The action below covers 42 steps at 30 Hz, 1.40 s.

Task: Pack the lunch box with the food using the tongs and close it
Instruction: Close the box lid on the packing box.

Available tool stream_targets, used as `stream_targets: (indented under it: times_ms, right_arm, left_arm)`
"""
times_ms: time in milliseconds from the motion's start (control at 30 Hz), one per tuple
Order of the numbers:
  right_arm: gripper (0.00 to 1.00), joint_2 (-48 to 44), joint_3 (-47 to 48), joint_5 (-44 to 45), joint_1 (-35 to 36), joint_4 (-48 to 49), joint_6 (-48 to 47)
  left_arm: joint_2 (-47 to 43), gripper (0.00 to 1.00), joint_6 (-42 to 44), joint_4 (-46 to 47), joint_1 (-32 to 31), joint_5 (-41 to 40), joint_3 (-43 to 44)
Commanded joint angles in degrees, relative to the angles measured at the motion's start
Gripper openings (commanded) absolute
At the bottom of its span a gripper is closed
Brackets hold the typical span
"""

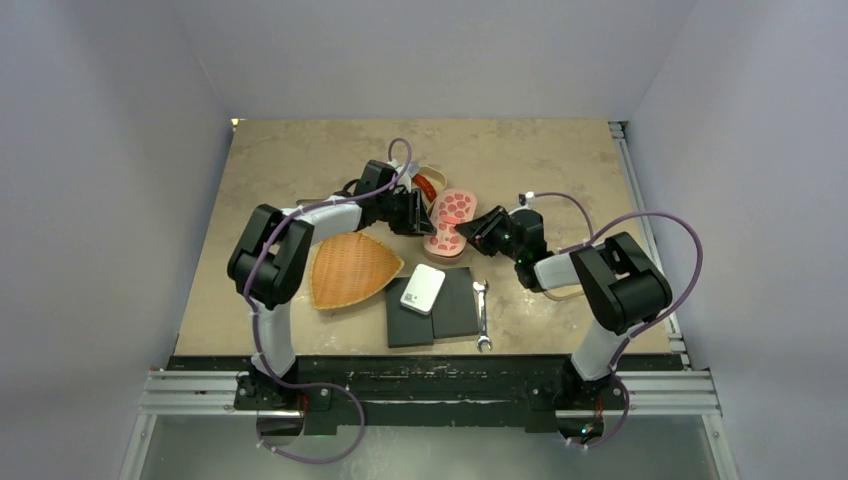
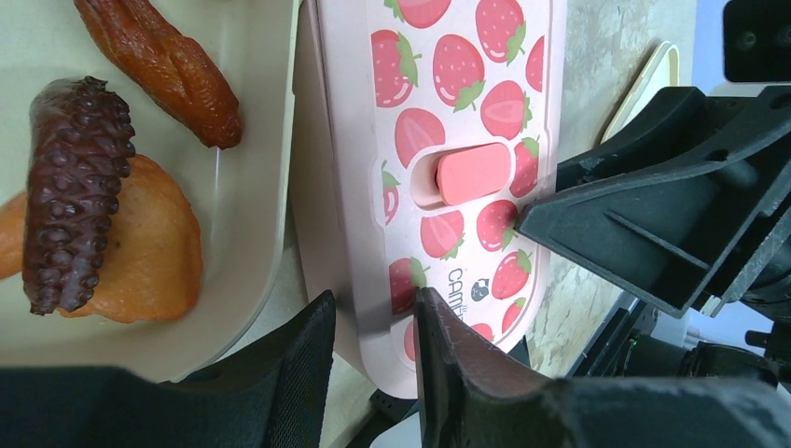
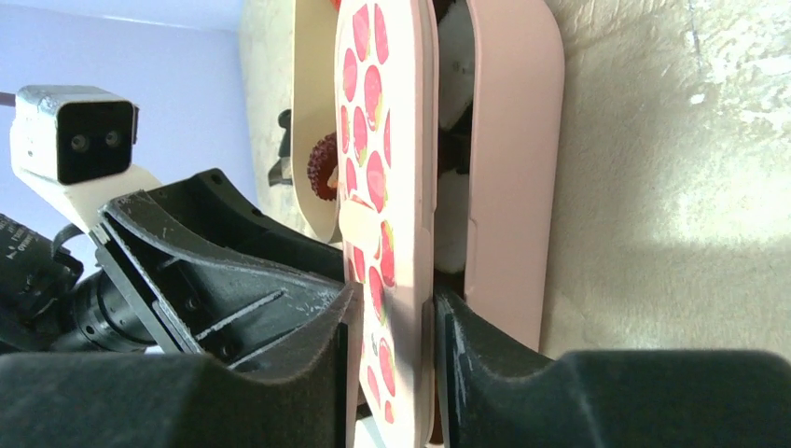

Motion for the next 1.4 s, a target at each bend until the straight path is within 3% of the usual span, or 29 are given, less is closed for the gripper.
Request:
stream_targets:
  times_ms: [0, 500, 800, 1100, 1367]
  right_arm:
    - [0.36, -4.5, 2.6, 3.0, 0.4, -4.7, -4.2]
    - [0.5, -11.5, 5.8, 12.2, 0.6, -18.7, -13.8]
    - [0.52, -10.1, 9.4, 13.8, 1.7, -24.1, -19.1]
    - [0.43, -4.8, 10.0, 13.2, 2.9, -26.6, -19.9]
    - [0.35, -3.4, 7.2, 13.9, 3.3, -26.9, -18.6]
  left_arm:
    - [1.6, 0.33, 1.3, -2.3, 0.2, -2.2, 1.1]
    - [1.7, 0.33, 0.9, -2.1, 0.1, -1.6, 0.8]
    - [1.6, 0.33, 0.7, -1.8, 0.0, -1.3, 0.6]
    - [1.7, 0.34, 2.5, -4.0, -0.5, -3.6, 1.3]
    - [2.1, 0.34, 8.5, -12.4, -3.1, -13.5, 4.9]
